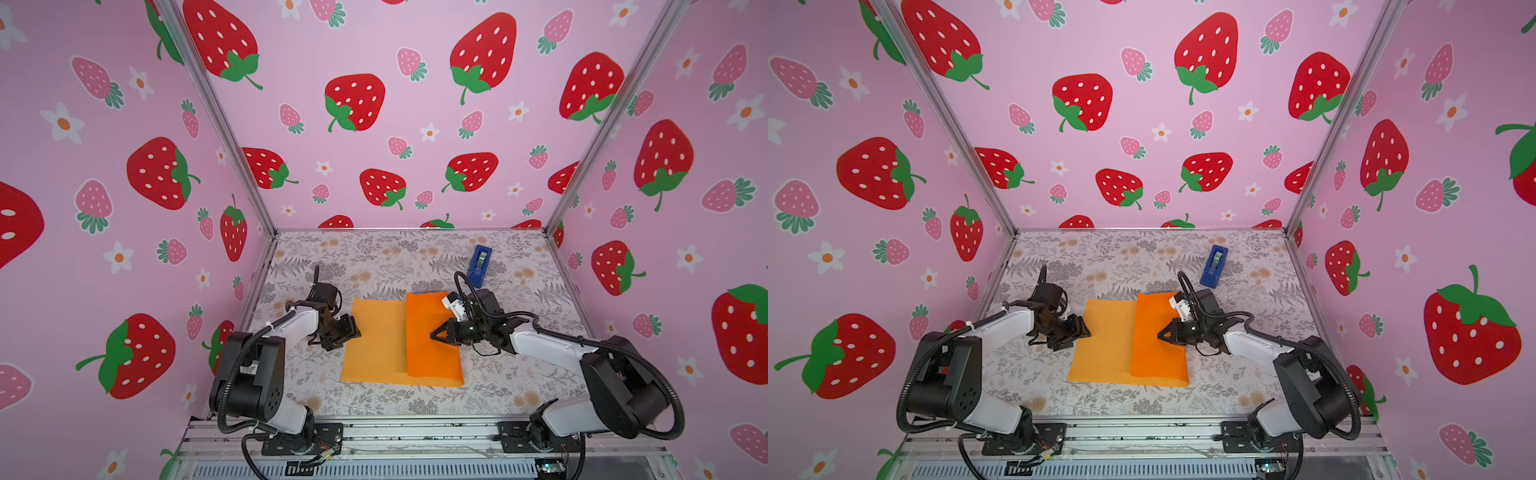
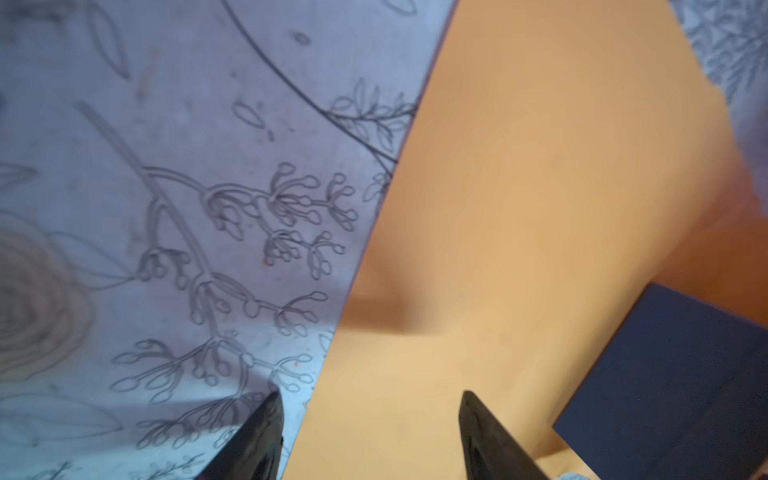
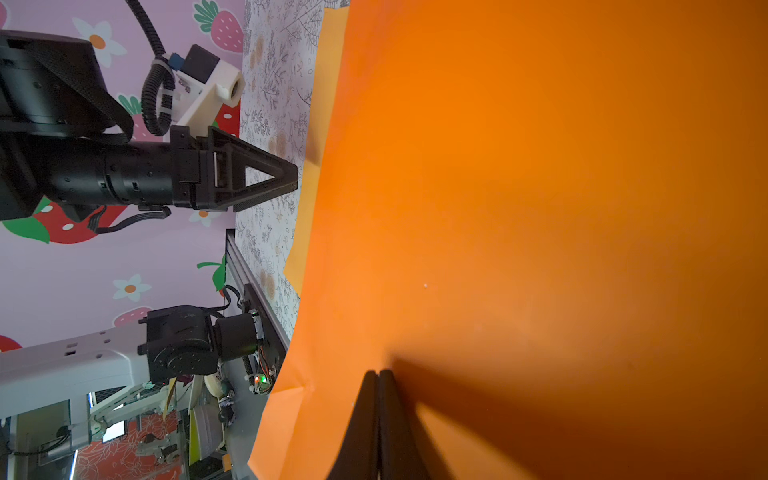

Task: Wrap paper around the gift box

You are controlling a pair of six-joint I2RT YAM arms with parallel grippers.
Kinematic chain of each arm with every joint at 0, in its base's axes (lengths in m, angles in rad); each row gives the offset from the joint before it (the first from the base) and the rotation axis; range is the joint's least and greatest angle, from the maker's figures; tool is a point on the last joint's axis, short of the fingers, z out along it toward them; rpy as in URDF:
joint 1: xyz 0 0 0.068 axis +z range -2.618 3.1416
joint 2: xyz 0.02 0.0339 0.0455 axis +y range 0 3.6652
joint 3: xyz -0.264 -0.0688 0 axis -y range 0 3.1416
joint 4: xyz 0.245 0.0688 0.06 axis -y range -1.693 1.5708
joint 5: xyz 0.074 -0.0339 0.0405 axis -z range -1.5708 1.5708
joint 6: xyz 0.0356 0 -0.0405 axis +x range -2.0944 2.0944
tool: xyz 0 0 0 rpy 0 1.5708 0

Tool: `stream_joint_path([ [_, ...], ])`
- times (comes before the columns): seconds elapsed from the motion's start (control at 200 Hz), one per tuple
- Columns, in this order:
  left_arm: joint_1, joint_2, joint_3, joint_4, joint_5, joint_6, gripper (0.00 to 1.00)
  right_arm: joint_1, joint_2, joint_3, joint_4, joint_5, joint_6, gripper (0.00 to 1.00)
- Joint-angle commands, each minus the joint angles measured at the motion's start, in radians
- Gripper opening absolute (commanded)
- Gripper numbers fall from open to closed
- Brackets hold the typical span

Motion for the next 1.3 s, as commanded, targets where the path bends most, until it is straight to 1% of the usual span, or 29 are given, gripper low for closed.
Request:
stream_joint_path([
  [0.0, 0.002, 0.05, -0.034, 0.059, 0.121, 0.015, 0.68, 0.002, 0.027, -0.009, -0.073, 0.051, -0.008, 0.06],
  [0.195, 0.005, 0.059, -0.029, 0.119, 0.246, -0.005, 0.68, 0.002, 0.027, 0.0, -0.08, 0.051, -0.012, 0.06],
  [0.275, 0.007, 0.053, -0.015, 0.116, 0.25, 0.001, 0.68, 0.002, 0.028, 0.0, -0.079, 0.05, -0.011, 0.06],
  [0.385, 0.017, 0.057, 0.033, 0.093, 0.199, 0.024, 0.68, 0.002, 0.03, -0.001, -0.076, 0.051, -0.011, 0.06],
  [0.495, 0.016, 0.082, 0.118, 0.045, 0.077, 0.067, 0.68, 0.002, 0.036, 0.002, -0.074, 0.048, -0.012, 0.06],
  [0.58, 0.019, 0.118, 0.186, 0.025, 0.012, 0.09, 0.69, 0.002, 0.042, 0.005, -0.076, 0.05, -0.014, 0.06],
  [0.76, 0.023, 0.229, 0.316, -0.003, -0.057, 0.127, 0.68, 0.002, 0.042, 0.008, -0.078, 0.049, -0.016, 0.06],
  [0.91, 0.025, 0.314, 0.398, -0.026, -0.085, 0.152, 0.68, 0.0, 0.043, 0.018, -0.091, 0.049, -0.022, 0.06],
  [1.015, 0.025, 0.369, 0.433, -0.025, -0.034, 0.166, 0.67, 0.0, 0.043, 0.018, -0.093, 0.049, -0.023, 0.06],
  [1.105, 0.025, 0.397, 0.434, 0.009, 0.067, 0.165, 0.66, 0.0, 0.046, 0.017, -0.093, 0.049, -0.024, 0.06],
  [1.201, 0.025, 0.406, 0.406, 0.084, 0.186, 0.154, 0.67, 0.0, 0.047, 0.017, -0.093, 0.046, -0.023, 0.06],
  [1.291, 0.026, 0.418, 0.402, 0.116, 0.249, 0.143, 0.67, 0.001, 0.048, 0.022, -0.096, 0.043, -0.026, 0.06],
])
